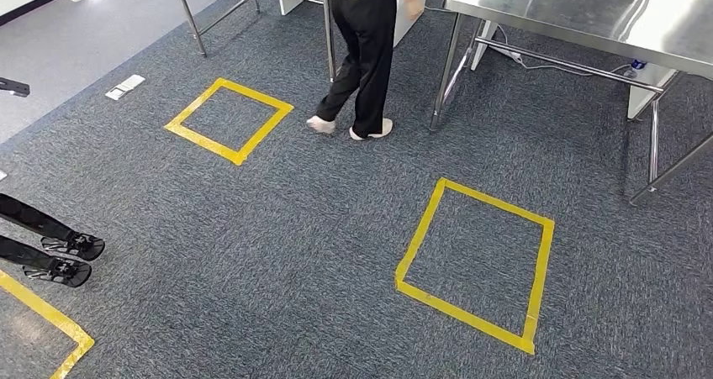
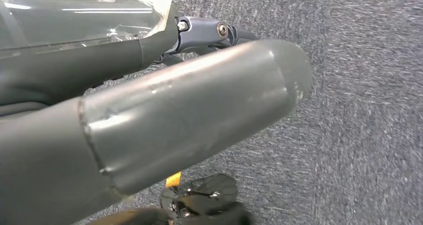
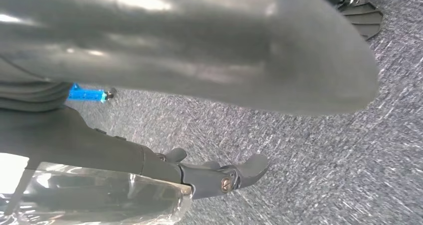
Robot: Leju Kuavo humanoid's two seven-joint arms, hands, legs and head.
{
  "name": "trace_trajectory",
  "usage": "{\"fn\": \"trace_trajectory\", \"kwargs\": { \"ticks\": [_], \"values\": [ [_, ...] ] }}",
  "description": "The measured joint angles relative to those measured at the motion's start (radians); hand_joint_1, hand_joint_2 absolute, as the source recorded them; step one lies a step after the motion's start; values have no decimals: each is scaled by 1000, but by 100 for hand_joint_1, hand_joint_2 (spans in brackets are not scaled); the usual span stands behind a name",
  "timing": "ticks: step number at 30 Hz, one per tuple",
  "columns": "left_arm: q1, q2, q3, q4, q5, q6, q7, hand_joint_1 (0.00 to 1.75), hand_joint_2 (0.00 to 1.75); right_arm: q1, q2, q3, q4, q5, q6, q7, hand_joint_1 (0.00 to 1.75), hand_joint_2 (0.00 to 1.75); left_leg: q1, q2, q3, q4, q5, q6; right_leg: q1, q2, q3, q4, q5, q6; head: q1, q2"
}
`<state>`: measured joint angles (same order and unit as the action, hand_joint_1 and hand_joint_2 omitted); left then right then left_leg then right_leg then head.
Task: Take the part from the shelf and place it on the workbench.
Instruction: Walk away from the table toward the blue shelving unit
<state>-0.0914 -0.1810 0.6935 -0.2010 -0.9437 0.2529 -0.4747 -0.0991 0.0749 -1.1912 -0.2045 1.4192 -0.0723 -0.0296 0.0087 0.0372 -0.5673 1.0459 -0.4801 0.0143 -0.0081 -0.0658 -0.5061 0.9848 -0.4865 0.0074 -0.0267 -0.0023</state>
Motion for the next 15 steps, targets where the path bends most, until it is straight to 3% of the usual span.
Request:
{"fn": "trace_trajectory", "kwargs": {
  "ticks": [1,3,5,7,9,10,11,13,15],
  "values": [
    [-3,-2,-7,0,-18,-6,13,0,0,-23,-3,-1,0,-13,10,18,0,0,-4,9,10,-28,7,6,4,-4,-2,1,1,5,1,0],
    [-15,-6,-30,0,-62,-25,47,0,0,-108,-10,-5,0,-44,43,94,0,0,-12,4,1,-35,14,21,8,-7,-10,1,7,18,2,0],
    [-32,-13,-52,0,-83,-37,67,0,0,-212,-19,-7,0,-55,73,174,0,0,-14,-1,-3,-43,27,39,5,6,-29,22,-1,27,2,0],
    [-44,-20,-63,0,-81,-37,72,0,0,-284,-25,-7,-1,-54,85,203,0,0,-12,-15,-7,-49,40,55,0,34,-70,111,-47,25,4,0],
    [-47,-22,-69,0,-79,-35,72,0,0,-315,-30,-7,-2,-54,86,200,0,0,-13,-40,-13,-49,47,61,-1,52,-127,249,-104,22,6,0],
    [-45,-23,-71,0,-78,-34,72,0,0,-321,-33,-7,-2,-56,85,196,0,0,-14,-55,-16,-48,49,61,-1,56,-145,294,-117,25,6,0],
    [-43,-24,-72,0,-78,-33,72,0,0,-323,-35,-7,-2,-58,85,190,0,0,-15,-69,-18,-48,51,60,-1,58,-147,302,-114,30,7,0],
    [-41,-27,-77,0,-80,-33,73,0,0,-326,-37,-7,-2,-64,85,179,0,0,-16,-93,-19,-47,55,56,-1,68,-97,198,-65,43,7,0],
    [-43,-30,-83,0,-83,-36,76,0,0,-332,-40,-7,-3,-70,85,170,0,0,-19,-110,-22,-44,58,51,0,97,-37,57,-15,44,7,0]
  ]
}}
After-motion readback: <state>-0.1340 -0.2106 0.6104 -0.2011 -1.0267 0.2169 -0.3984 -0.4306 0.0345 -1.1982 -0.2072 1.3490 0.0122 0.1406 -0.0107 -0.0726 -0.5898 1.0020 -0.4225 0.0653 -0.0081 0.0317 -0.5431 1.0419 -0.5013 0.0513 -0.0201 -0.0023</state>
